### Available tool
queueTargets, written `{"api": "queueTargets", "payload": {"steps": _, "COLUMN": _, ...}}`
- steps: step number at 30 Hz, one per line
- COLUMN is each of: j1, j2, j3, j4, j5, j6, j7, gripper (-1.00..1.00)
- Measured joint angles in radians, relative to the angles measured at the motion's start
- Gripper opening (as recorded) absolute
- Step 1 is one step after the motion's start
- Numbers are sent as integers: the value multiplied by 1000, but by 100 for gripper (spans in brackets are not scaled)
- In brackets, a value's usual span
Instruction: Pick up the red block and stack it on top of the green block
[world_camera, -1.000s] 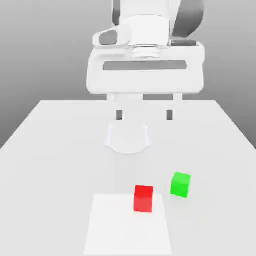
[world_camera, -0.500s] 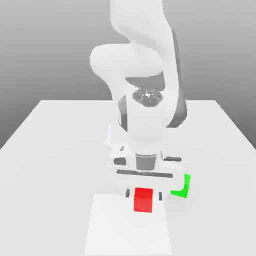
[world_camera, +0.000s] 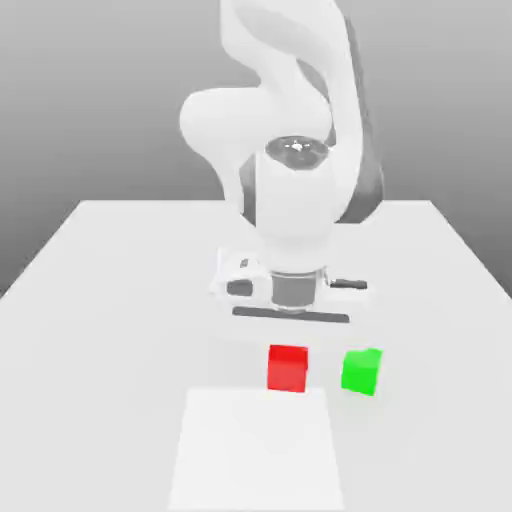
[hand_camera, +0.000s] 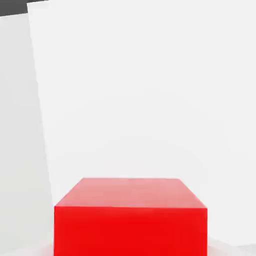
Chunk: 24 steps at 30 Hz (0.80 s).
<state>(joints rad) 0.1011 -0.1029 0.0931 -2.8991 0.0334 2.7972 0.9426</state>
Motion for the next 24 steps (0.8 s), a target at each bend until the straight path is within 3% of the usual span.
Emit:
{"api": "queueTargets", "payload": {"steps": 12, "j1": 307, "j2": -201, "j3": 41, "j4": -87, "j5": 58, "j6": -115, "j7": -449, "gripper": -100}}
{"api": "queueTargets", "payload": {"steps": 20, "j1": 290, "j2": 36, "j3": 63, "j4": -83, "j5": -6, "j6": 118, "j7": -435, "gripper": -100}}
{"api": "queueTargets", "payload": {"steps": 21, "j1": 284, "j2": 68, "j3": 63, "j4": -82, "j5": -17, "j6": 148, "j7": -428, "gripper": 100}}
{"api": "queueTargets", "payload": {"steps": 24, "j1": 285, "j2": 68, "j3": 63, "j4": -82, "j5": -17, "j6": 148, "j7": -428, "gripper": 100}}
